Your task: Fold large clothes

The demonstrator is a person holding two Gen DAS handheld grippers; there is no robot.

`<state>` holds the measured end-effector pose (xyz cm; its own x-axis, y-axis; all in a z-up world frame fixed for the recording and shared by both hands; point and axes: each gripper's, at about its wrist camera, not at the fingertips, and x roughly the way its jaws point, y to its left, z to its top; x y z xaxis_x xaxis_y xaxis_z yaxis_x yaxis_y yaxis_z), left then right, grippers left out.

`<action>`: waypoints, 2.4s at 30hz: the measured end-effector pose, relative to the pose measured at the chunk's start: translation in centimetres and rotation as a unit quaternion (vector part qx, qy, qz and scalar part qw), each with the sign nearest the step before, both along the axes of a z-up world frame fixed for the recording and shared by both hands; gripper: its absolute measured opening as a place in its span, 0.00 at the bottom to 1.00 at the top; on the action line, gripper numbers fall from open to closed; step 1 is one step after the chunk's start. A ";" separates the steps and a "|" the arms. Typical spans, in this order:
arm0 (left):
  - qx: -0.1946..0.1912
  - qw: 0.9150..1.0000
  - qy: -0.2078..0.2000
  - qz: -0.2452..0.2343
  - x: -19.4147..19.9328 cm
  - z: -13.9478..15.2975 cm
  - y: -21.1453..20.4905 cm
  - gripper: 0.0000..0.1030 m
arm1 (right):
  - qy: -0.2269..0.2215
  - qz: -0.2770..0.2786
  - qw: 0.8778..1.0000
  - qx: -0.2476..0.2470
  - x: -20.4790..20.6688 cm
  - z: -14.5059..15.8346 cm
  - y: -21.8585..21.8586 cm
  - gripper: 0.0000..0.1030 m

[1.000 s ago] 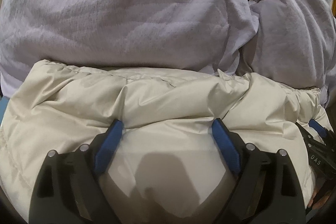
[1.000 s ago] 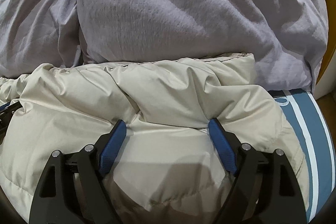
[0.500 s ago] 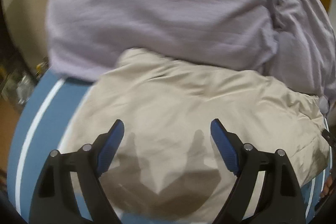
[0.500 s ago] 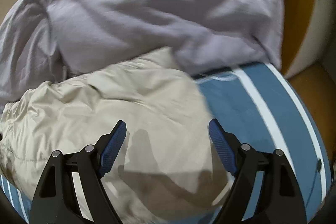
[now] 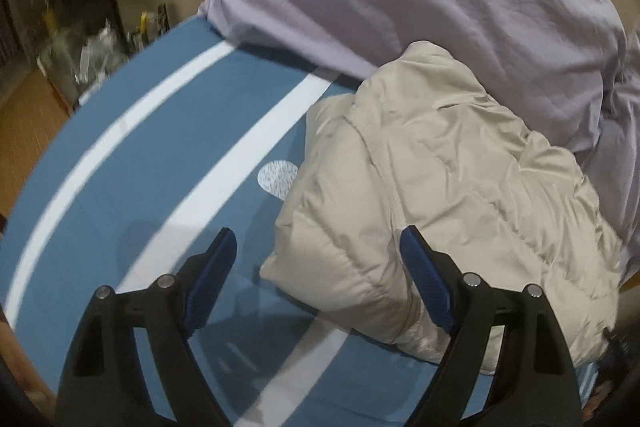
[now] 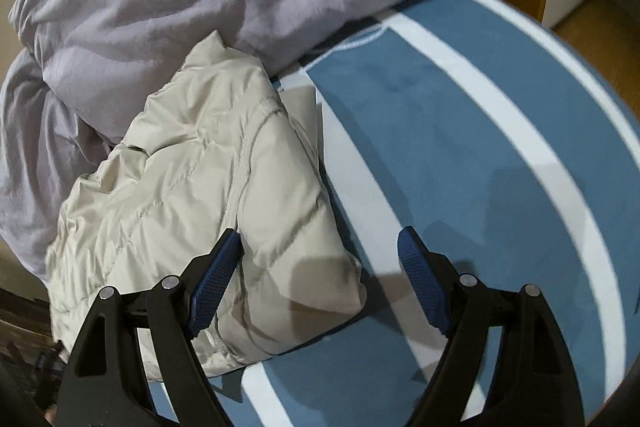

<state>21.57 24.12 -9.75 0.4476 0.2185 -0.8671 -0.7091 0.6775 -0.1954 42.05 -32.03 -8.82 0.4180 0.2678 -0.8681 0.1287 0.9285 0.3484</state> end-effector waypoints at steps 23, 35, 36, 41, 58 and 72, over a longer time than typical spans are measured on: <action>-0.119 0.989 -0.076 0.039 0.7 -1.1 0.9 0.35 | -0.006 0.001 0.998 0.054 -0.2 -0.3 1.2 0.25; -0.111 0.988 -0.097 0.038 -4.4 0.9 2.1 0.30 | -0.019 0.047 0.998 0.045 -5.0 1.0 2.7 0.22; -0.110 0.988 -0.097 0.039 -5.3 0.9 2.3 0.30 | -0.019 0.050 0.998 0.045 -5.5 0.9 2.9 0.22; -0.105 0.989 -0.099 0.045 -9.2 0.9 3.3 0.30 | -0.021 0.067 0.996 0.050 -8.8 1.0 3.5 0.22; -0.091 0.991 -0.078 0.065 -17.0 0.8 3.9 0.46 | -0.066 0.085 0.994 -0.023 -15.8 4.3 3.0 0.47; -0.106 0.988 -0.072 0.086 -15.7 -0.6 3.5 0.78 | -0.114 0.233 0.962 -0.084 -15.7 6.3 14.7 0.57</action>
<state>5.85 27.60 -10.32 0.5423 0.1223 -0.8312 -0.7647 0.4815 -0.4281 26.39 -17.33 -2.51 0.4711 0.3368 -0.8152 -0.3777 0.9123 0.1586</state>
